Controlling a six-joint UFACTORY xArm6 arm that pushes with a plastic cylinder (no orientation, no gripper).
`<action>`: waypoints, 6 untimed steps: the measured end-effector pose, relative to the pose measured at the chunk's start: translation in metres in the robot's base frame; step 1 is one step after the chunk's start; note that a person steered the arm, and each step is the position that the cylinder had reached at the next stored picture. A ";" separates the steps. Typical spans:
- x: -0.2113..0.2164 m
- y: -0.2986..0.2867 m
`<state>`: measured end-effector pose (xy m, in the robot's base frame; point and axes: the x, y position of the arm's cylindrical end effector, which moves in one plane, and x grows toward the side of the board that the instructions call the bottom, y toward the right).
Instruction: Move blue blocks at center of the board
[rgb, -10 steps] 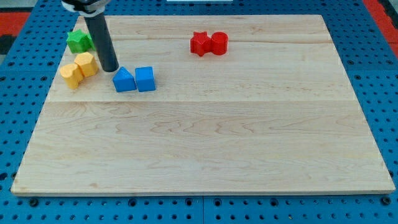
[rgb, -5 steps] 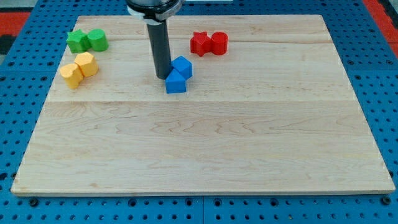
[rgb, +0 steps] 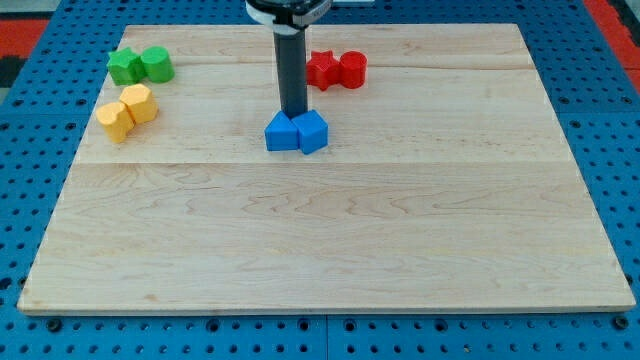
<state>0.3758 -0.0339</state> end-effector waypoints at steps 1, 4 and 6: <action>-0.016 -0.002; 0.016 0.000; -0.031 -0.024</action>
